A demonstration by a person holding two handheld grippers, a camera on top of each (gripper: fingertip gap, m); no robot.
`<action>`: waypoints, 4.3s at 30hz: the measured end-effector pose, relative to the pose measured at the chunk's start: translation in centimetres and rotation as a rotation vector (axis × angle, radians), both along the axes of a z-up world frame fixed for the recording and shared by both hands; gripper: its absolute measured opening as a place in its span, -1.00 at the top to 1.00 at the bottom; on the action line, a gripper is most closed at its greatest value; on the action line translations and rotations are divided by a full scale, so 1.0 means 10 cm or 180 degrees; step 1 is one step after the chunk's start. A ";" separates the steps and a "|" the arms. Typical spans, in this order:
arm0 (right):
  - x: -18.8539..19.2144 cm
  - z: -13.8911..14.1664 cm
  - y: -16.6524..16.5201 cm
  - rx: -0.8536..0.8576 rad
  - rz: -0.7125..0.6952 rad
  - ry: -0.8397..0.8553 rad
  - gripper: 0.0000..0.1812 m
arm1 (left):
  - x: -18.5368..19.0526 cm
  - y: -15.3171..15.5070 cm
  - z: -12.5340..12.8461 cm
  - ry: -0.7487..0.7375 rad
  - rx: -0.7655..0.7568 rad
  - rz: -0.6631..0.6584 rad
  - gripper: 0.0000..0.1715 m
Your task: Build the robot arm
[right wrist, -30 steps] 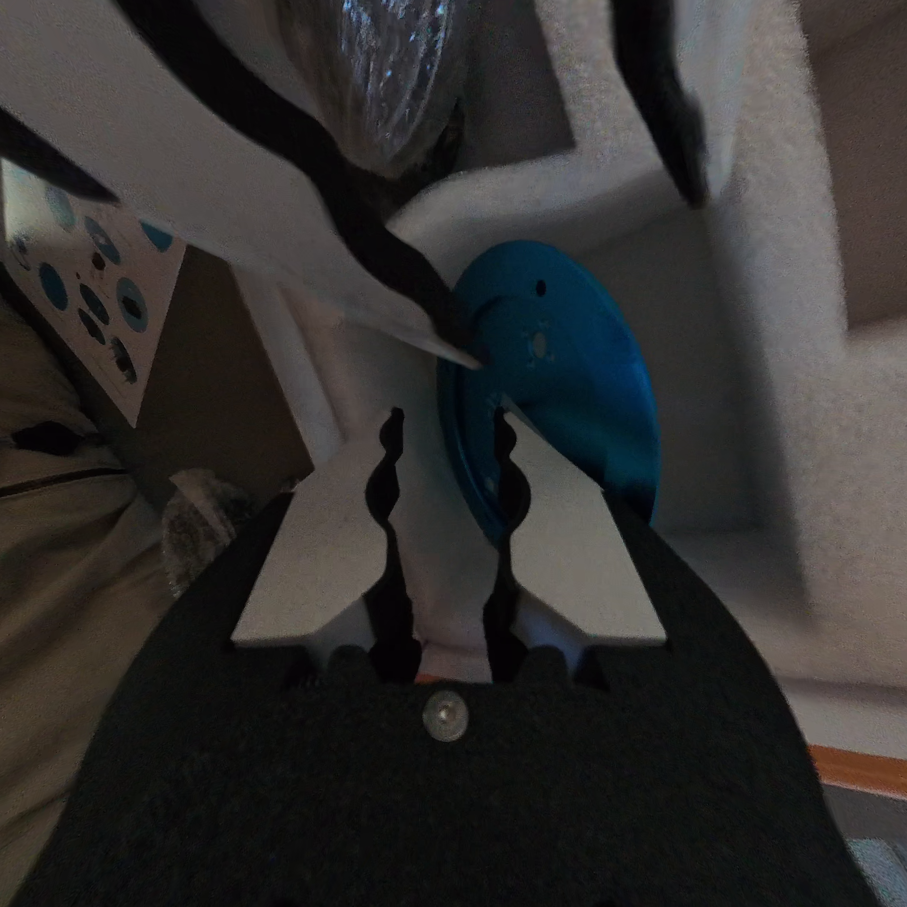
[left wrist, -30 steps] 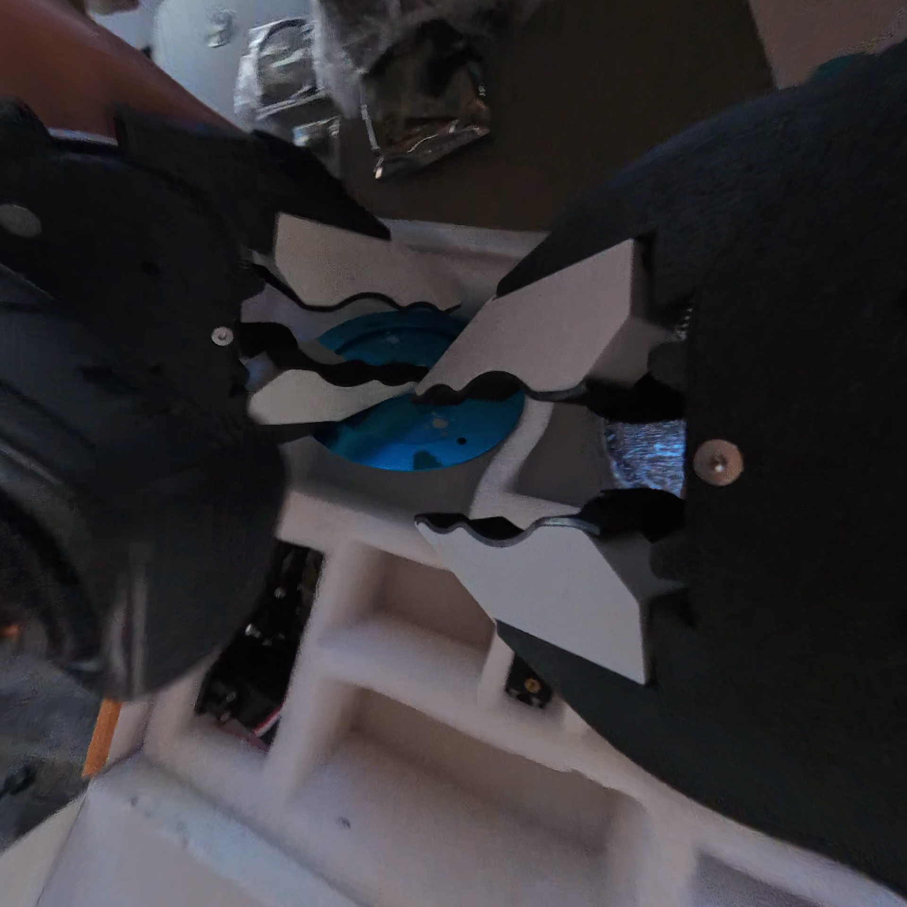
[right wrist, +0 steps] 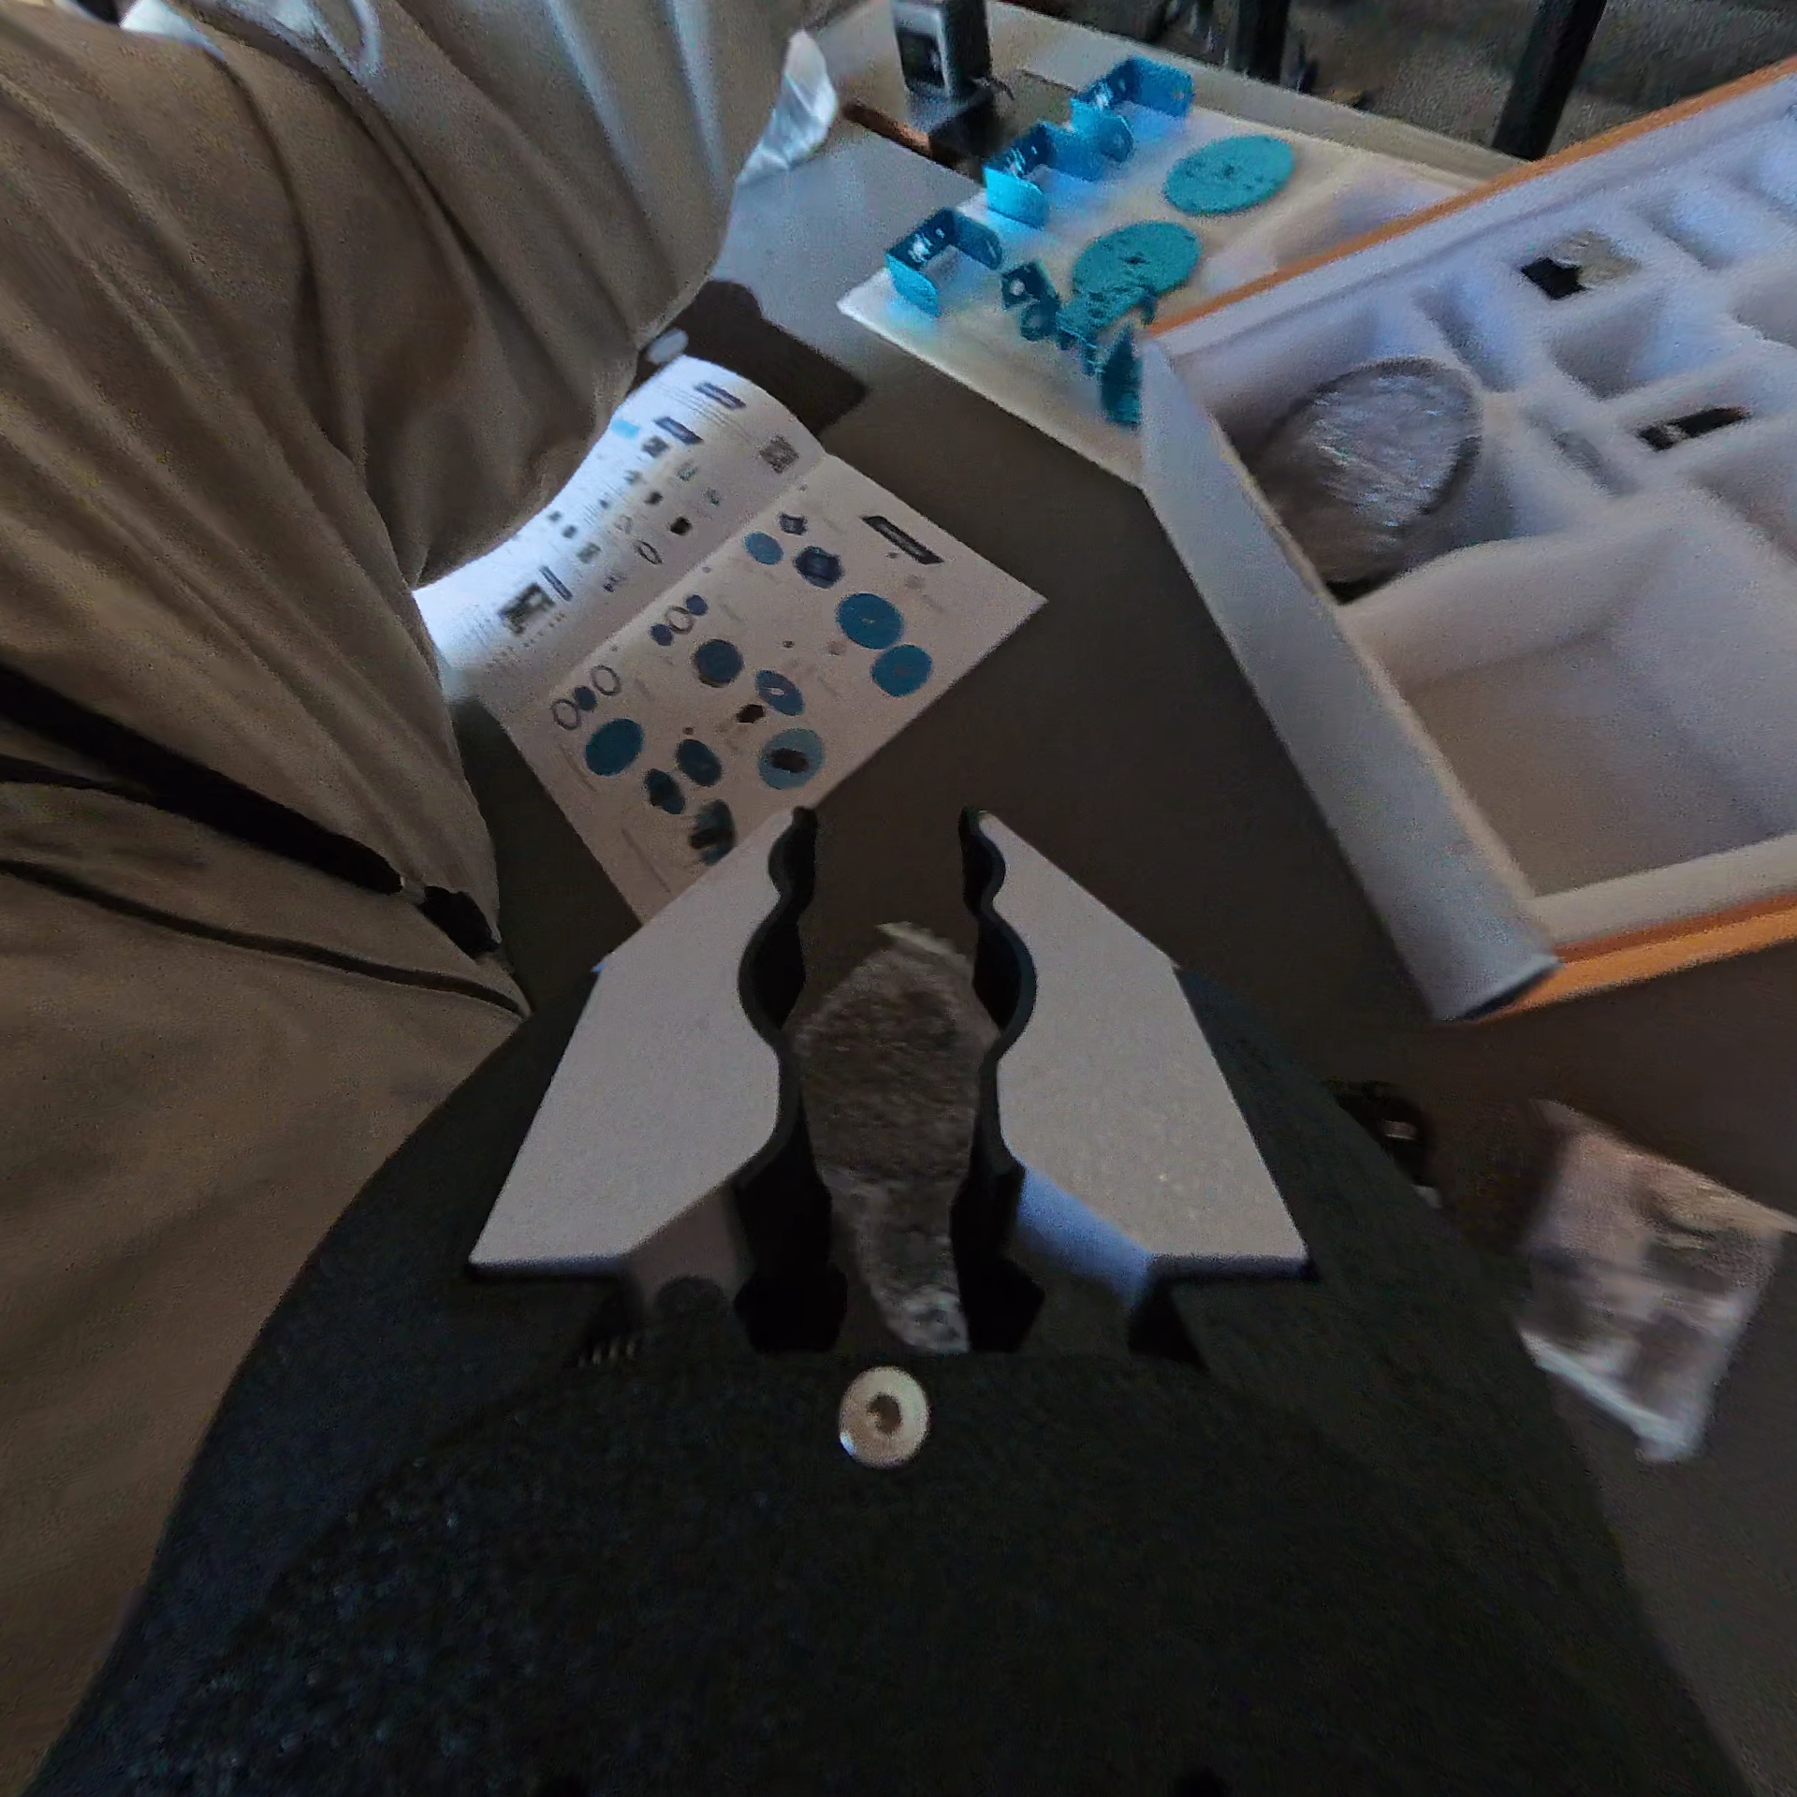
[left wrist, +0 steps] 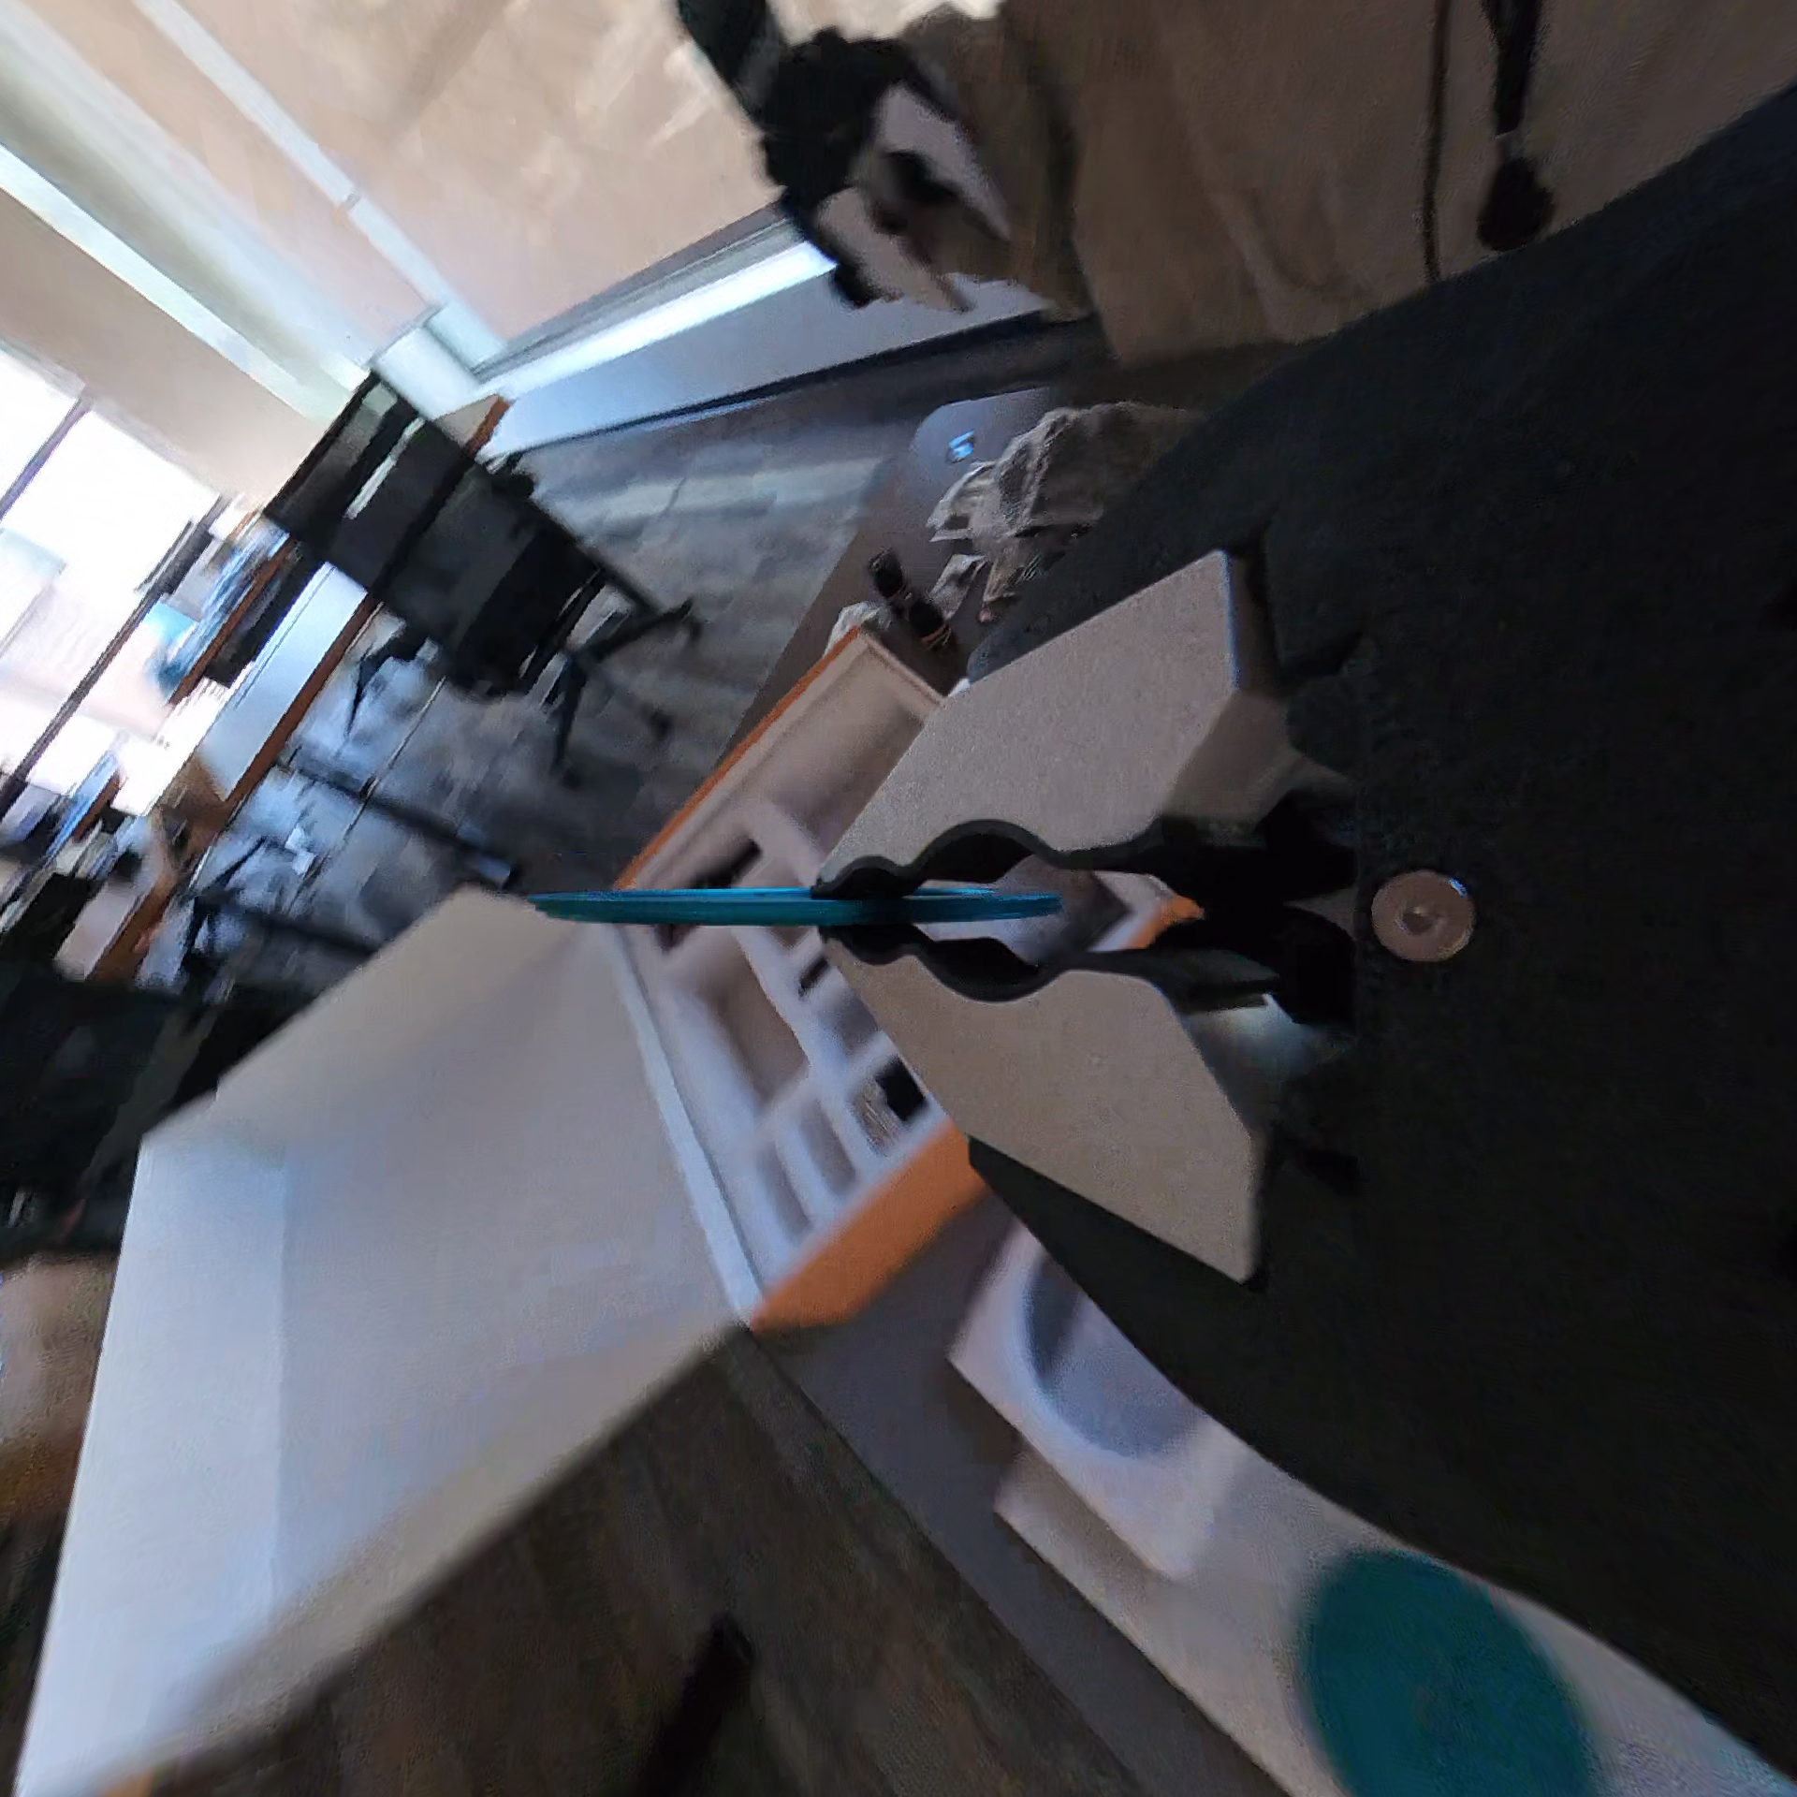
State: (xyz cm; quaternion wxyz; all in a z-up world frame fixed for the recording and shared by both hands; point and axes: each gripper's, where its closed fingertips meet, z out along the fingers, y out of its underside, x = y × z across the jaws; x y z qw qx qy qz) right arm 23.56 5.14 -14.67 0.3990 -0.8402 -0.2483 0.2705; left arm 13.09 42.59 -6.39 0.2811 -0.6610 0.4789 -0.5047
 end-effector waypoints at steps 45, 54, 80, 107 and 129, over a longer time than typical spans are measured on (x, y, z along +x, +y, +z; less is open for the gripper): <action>1.73 -1.09 1.46 -0.0866 -0.1793 -0.0430 0.23 | -0.66 0.82 -2.39 0.1633 -0.1436 0.1683 0.37; 1.85 -1.50 1.81 -0.1385 -0.1390 -0.0571 0.67 | -0.45 -0.41 -1.74 0.1233 -0.0766 0.1142 0.39; 2.53 -0.47 1.93 -0.0395 -0.1548 -0.0353 0.61 | -0.67 -1.97 -1.20 0.1152 0.0167 0.0869 0.29; -2.54 -1.41 -0.10 0.0793 -0.0672 -0.0244 0.40 | -3.87 -3.58 -2.33 0.0743 0.0609 0.2257 0.38; -2.12 -2.00 -0.25 -0.0042 -0.0392 -0.1108 0.21 | -3.04 -3.54 -2.40 0.0750 0.0078 0.2101 0.31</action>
